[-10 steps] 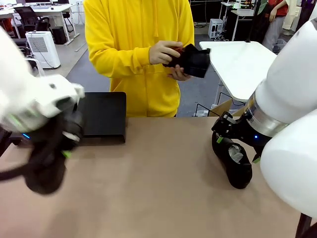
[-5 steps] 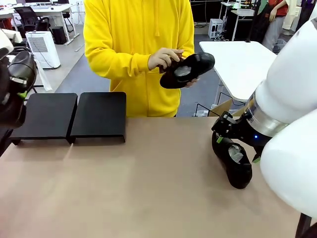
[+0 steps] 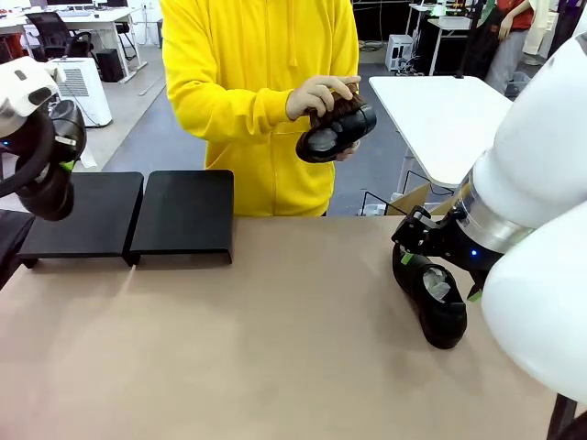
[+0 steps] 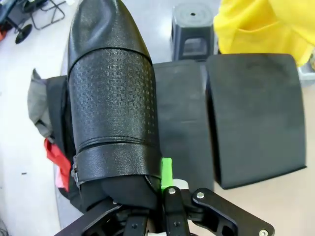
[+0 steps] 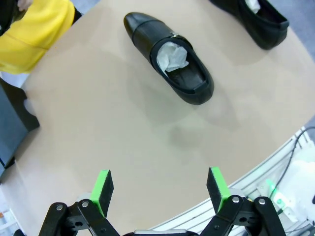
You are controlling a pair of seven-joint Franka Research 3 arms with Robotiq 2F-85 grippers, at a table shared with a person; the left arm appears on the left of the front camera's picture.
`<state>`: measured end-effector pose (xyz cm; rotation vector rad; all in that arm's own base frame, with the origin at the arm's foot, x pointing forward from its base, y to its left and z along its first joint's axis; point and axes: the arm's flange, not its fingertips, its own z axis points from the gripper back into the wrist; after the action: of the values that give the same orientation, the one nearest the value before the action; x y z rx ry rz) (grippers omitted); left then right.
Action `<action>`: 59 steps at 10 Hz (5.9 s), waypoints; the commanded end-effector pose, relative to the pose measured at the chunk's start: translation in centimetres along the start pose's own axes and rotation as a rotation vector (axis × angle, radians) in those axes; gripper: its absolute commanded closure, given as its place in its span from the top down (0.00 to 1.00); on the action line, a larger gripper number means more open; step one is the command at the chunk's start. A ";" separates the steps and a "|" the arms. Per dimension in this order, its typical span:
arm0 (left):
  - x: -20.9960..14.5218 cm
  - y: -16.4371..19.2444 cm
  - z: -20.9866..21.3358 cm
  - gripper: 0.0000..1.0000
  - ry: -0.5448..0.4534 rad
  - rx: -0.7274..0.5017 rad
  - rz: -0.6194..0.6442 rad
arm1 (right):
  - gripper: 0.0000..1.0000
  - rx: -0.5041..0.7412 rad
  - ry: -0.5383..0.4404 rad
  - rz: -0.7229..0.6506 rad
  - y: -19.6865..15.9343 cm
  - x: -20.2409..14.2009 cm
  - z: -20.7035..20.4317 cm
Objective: Organize the shoes by placing them on the stand.
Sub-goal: Place the Shoe from the middle of the table onto the Shoes Stand, then pick up one Shoe and place it in the middle of the table.
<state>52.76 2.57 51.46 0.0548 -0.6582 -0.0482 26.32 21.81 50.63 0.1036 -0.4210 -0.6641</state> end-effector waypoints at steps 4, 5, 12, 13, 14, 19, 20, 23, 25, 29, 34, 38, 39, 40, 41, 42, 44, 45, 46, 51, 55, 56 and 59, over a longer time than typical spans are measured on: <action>0.0 1.6 -0.7 0.00 0.020 0.021 -0.002 | 1.00 0.017 0.009 0.014 0.1 0.3 -0.1; 0.0 1.6 -0.7 0.00 0.020 0.021 -0.002 | 1.00 0.017 0.009 0.014 0.1 0.3 -0.1; 0.1 3.2 -5.9 0.00 0.085 0.044 -0.058 | 1.00 0.017 0.009 0.014 0.1 0.3 -0.1; 0.2 3.8 -6.6 0.00 0.088 0.063 -0.066 | 1.00 0.017 0.009 0.014 0.1 0.3 -0.1; 0.0 4.1 -7.1 0.00 0.091 0.069 -0.075 | 1.00 0.017 0.009 0.014 0.1 0.3 -0.1; -0.7 5.1 -9.3 0.00 0.081 0.064 -0.092 | 1.00 0.017 0.009 0.014 0.1 0.3 -0.1; -0.8 5.2 -9.6 0.00 0.073 0.055 -0.078 | 1.00 0.017 0.009 0.014 0.1 0.3 -0.1; -1.2 5.5 -10.3 0.00 0.057 0.046 -0.068 | 1.00 0.017 0.009 0.014 0.1 0.3 -0.1; -1.3 5.5 -10.4 0.25 0.049 0.041 -0.077 | 1.00 0.017 0.009 0.014 0.1 0.3 -0.1; -1.8 5.7 -9.7 0.61 0.049 0.043 -0.058 | 1.00 0.017 0.009 0.014 0.1 0.3 -0.1; -1.4 4.8 -7.7 0.61 0.001 0.045 0.002 | 1.00 0.017 0.009 0.014 0.1 0.3 -0.1; -1.4 4.8 -7.7 0.61 0.001 0.045 0.002 | 1.00 0.017 0.009 0.014 0.1 0.3 -0.1; -1.4 4.8 -7.7 0.61 0.001 0.045 0.002 | 1.00 0.017 0.009 0.014 0.1 0.3 -0.1; -1.4 4.8 -7.7 0.61 0.001 0.045 0.002 | 1.00 0.017 0.009 0.014 0.1 0.3 -0.1; -1.8 4.6 -8.3 0.61 0.000 0.036 -0.005 | 1.00 0.017 0.009 0.014 0.1 0.3 -0.1; -3.3 1.7 -5.6 0.61 -0.099 0.039 -0.055 | 1.00 0.017 0.009 0.014 0.1 0.3 -0.1; -7.0 -2.3 -1.5 0.61 -0.118 0.009 -0.084 | 1.00 0.017 0.009 0.014 0.1 0.3 -0.1; -8.8 -3.5 0.4 0.61 -0.092 -0.041 -0.070 | 1.00 0.000 0.000 0.000 0.0 0.0 0.0; -10.0 -4.1 1.9 0.61 -0.077 -0.085 -0.073 | 1.00 -0.023 0.005 0.054 -0.6 -1.1 0.8; -11.0 -4.6 5.5 0.61 -0.121 -0.177 -0.119 | 1.00 -0.053 0.070 0.204 -3.1 -2.8 1.4; -10.8 -5.3 6.9 0.61 0.272 -0.311 -0.161 | 1.00 -0.069 0.056 0.204 -1.8 -2.9 1.8; -10.4 -5.7 6.2 0.61 0.378 -0.341 -0.175 | 1.00 -0.069 0.056 0.204 -1.8 -2.9 1.8; -12.5 -6.7 6.3 0.61 0.293 -0.324 -0.155 | 1.00 -0.098 0.038 0.340 -1.1 0.7 1.5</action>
<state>39.39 -3.57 48.85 -0.1916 -0.2913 -0.2882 23.32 21.36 50.90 -0.0285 -0.3433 -0.3939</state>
